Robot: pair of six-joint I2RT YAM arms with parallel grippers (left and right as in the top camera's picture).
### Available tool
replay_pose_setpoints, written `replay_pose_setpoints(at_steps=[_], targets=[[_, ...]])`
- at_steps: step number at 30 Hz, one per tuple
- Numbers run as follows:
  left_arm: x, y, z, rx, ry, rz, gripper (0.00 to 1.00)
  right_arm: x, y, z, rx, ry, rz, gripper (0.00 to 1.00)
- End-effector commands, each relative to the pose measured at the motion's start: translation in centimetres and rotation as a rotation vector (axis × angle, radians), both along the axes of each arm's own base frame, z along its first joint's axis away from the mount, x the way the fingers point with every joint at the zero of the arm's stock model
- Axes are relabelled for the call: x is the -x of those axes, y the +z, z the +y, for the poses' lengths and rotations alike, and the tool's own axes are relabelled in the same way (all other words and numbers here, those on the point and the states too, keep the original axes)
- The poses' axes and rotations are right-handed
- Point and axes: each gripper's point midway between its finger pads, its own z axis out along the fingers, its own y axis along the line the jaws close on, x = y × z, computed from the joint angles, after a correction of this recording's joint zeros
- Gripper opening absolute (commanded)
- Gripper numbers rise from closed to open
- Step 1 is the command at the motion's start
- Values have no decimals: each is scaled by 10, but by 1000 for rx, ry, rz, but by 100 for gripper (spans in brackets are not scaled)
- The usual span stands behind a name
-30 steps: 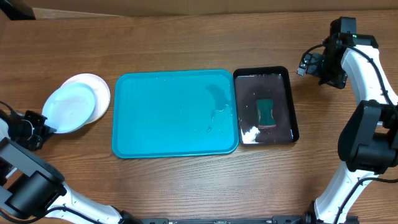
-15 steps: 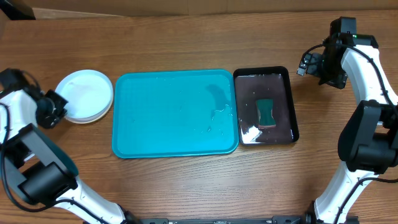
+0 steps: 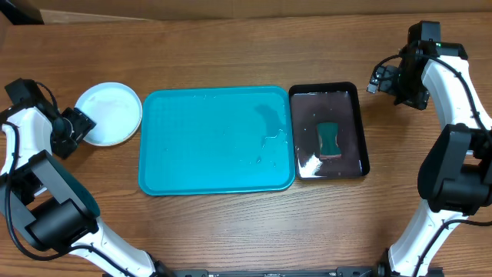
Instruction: Clean dirty plates on tray and stack at the side
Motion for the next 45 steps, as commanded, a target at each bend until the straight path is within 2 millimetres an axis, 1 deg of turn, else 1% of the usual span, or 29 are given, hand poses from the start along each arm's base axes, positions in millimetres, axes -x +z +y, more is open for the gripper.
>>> replay_pose_setpoints(at_steps=[1, 2, 4, 6, 8, 10, 12, 14, 18, 22, 27, 29, 31, 37, 45], targets=[[-22, 24, -25, 90, -136, -135, 81, -7, 17, -2, 11, -9, -47, 100], [-28, 26, -35, 120, -187, -169, 82, -7, 17, -2, 11, -9, -47, 100], [-41, 33, -61, 180, -307, -237, 89, -7, 17, -2, 11, -9, -47, 100], [-48, 34, -80, 197, -356, -240, 92, -7, 17, -2, 11, -9, -47, 100], [-52, 33, -98, 205, -396, -230, 92, -7, 17, -2, 11, -9, -47, 100], [-58, 33, -125, 218, -456, -218, 92, -7, 17, -2, 11, -9, -47, 100], [-62, 32, -149, 219, -509, -204, 99, -7, 17, -2, 11, -9, -47, 100], [-66, 31, -168, 212, -556, -191, 100, -7, 17, -2, 11, -9, -47, 100], [-67, 30, -198, 233, -594, -173, 100, -7, 17, -2, 12, -9, -47, 100], [-61, 29, -220, 256, -630, -138, 100, -7, 17, -2, 11, -9, -47, 100], [-40, 24, -249, 298, -692, -50, 100, -7, 17, -2, 11, -9, -47, 100], [-38, 24, -261, 295, -737, -41, 100, -7, 17, -2, 11, -9, -47, 100], [-38, 23, -268, 282, -759, -35, 100, -7, 17, -2, 11, -9, -47, 100], [-43, 24, -285, 263, -802, -55, 100, -7, 17, -2, 11, -9, -47, 100], [-44, 24, -287, 259, -811, -59, 100, -6, 16, -2, 11, -9, -46, 100]])
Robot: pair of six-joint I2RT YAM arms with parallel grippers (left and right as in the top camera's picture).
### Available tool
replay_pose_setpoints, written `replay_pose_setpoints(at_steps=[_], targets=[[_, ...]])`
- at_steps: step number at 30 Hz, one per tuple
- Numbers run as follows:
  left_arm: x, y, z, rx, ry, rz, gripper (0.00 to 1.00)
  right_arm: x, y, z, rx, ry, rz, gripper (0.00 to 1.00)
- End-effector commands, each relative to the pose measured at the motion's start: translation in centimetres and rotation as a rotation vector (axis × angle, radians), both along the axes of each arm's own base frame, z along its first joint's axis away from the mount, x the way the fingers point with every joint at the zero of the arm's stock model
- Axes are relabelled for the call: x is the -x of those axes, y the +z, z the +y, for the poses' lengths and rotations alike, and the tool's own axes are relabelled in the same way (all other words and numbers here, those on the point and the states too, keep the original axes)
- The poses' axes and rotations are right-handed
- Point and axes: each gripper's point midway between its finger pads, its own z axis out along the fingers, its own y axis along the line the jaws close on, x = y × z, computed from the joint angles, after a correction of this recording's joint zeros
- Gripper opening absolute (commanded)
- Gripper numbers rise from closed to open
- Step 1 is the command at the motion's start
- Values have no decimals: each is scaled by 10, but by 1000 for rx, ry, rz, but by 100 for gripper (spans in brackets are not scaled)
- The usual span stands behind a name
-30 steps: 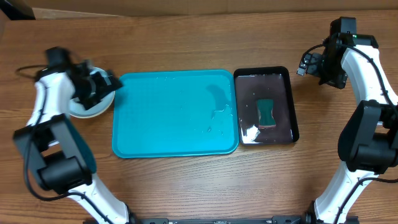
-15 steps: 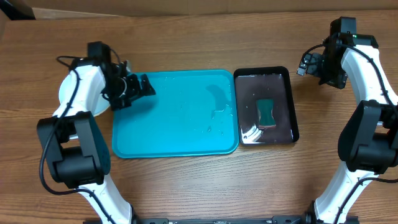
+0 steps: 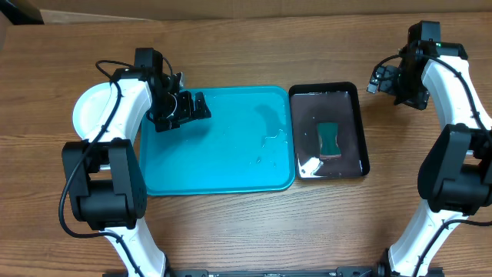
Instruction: Clean dirty plates on tray and stack at the side
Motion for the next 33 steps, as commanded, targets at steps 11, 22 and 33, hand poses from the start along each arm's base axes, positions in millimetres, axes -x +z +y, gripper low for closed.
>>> replay_pose_setpoints(at_steps=[11, 22, 33], targets=[[-6, 18, 0, -8, -19, -59, 100, -9, 64, 41, 18, 85, -153, 100], [-6, 18, 0, -8, -19, -59, 100, 70, 272, 160, -34, 367, -659, 100], [-6, 18, 0, -8, -19, -59, 100, 208, 406, 138, -26, 413, -1143, 100]])
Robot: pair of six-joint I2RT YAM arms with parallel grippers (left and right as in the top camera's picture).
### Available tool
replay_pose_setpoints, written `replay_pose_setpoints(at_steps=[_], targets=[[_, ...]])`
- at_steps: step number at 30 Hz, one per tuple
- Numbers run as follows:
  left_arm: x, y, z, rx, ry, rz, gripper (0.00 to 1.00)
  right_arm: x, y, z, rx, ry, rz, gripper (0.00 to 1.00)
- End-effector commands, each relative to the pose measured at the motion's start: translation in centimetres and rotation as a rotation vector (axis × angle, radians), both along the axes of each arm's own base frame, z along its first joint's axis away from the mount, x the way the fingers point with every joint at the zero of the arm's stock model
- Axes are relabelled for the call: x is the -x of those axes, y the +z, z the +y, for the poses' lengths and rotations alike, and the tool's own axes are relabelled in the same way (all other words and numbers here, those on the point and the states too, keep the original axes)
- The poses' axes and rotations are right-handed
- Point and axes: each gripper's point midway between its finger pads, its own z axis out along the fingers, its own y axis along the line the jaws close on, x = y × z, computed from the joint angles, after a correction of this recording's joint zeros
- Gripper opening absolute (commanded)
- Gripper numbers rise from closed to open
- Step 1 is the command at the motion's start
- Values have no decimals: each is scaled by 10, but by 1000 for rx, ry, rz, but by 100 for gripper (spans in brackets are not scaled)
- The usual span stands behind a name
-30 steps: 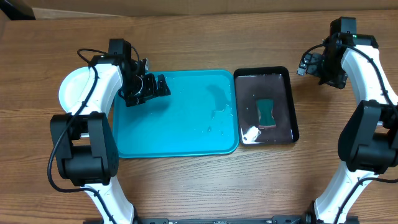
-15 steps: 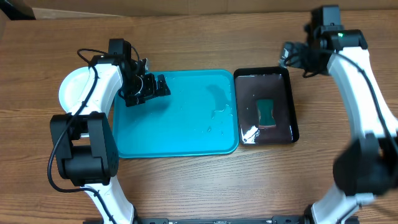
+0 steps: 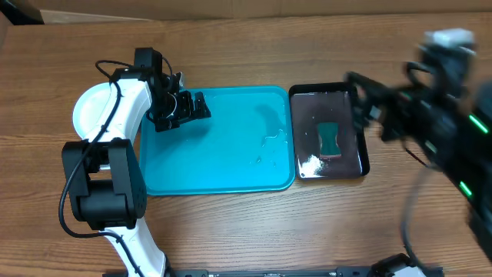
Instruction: Clean dirty plates on tray and stack at the side
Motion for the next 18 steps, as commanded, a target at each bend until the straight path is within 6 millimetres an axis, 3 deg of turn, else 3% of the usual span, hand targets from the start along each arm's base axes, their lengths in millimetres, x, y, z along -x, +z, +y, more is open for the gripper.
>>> replay_pose_setpoints(at_steps=[1, 4, 7, 18], targets=[[-6, 17, 0, -7, -19, -57, 100, 31, 13, -27, 14, -62, -120, 100], [-6, 17, 0, -7, -19, -57, 100, 55, 14, -45, -19, -104, -238, 100], [-6, 17, 0, -7, -19, -57, 100, 73, -6, -59, -53, -148, -361, 100], [-6, 17, 0, -7, -19, -57, 100, 84, -64, -51, -137, -80, -842, 100]])
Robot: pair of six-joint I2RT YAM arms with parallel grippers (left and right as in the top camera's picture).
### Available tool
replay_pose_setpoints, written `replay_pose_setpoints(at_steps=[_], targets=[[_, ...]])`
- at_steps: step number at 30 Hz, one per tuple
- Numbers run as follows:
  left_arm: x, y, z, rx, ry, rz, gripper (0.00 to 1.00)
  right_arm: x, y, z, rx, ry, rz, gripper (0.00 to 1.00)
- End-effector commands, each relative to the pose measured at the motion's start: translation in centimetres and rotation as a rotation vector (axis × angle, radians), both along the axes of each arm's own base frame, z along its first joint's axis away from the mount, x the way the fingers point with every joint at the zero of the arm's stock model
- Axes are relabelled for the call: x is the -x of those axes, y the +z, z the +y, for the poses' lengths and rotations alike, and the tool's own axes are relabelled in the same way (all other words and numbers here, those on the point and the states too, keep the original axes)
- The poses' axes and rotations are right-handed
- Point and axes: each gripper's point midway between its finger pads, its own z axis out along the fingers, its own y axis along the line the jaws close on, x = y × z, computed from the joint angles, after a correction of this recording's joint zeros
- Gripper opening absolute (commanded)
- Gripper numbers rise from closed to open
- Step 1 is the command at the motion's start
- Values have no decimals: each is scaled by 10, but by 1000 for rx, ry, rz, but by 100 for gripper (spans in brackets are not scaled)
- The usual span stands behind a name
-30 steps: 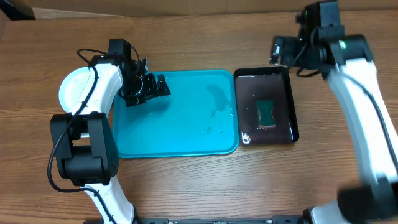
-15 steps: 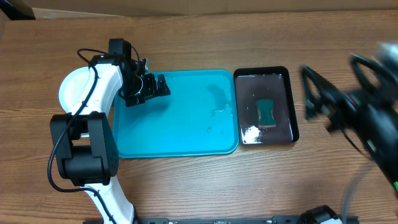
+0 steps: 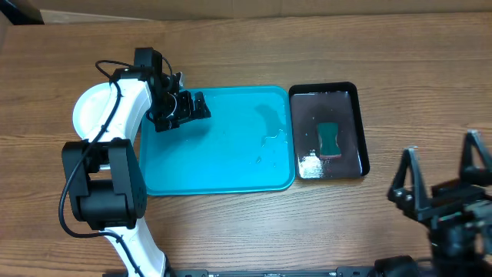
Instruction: Clean dirty plates on tray and stack at the side
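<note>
A white plate [image 3: 92, 115] lies on the table left of the teal tray [image 3: 223, 165], partly hidden by my left arm. The tray holds only water drops and no plate. Over the tray's far left corner hangs my left gripper [image 3: 200, 106], fingers pointing right, slightly apart, with nothing between them. At the front right corner of the table my right gripper [image 3: 438, 158] stands open. Its two fingers [image 3: 407, 181] are spread wide and hold nothing.
A black tray [image 3: 361, 123] with shallow water and a green sponge [image 3: 329, 138] sits directly right of the teal tray. The table is wooden, and a cardboard edge runs along the back.
My right arm was a blur across the right side near the black tray. It now sits low at the front right corner, fingers spread. The left arm, plate and sponge are unchanged.
My left gripper was first at the white plate's left rim at the far left, with the right arm raised at the back right. Later the left gripper hung over the tray's far left corner, the plate left at the side. The right arm then moved to the front right.
</note>
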Motion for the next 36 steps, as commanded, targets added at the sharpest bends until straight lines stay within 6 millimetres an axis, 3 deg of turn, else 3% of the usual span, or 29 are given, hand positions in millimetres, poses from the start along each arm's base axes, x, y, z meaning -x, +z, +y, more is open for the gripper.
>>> replay_pose_setpoints(at_steps=[1, 11, 19, 26, 31, 36], targets=[[-6, 18, 0, -7, -19, -57, 100, 0, -27, 9, 29, 43, -52, 100], [-6, 18, 0, -7, -19, -57, 100, -25, -108, 8, 38, 25, 32, 100], [-6, 18, 0, -7, -19, -57, 100, -45, -159, 8, 48, 16, 141, 100], [-6, 18, 0, -7, -19, -57, 100, -60, -209, 7, 78, 5, 350, 100], [-6, 18, 0, -7, -19, -57, 100, -62, -255, 13, 242, 9, 500, 100], [-6, 18, 0, -7, -19, -57, 100, -63, -255, 12, 325, -20, 475, 100]])
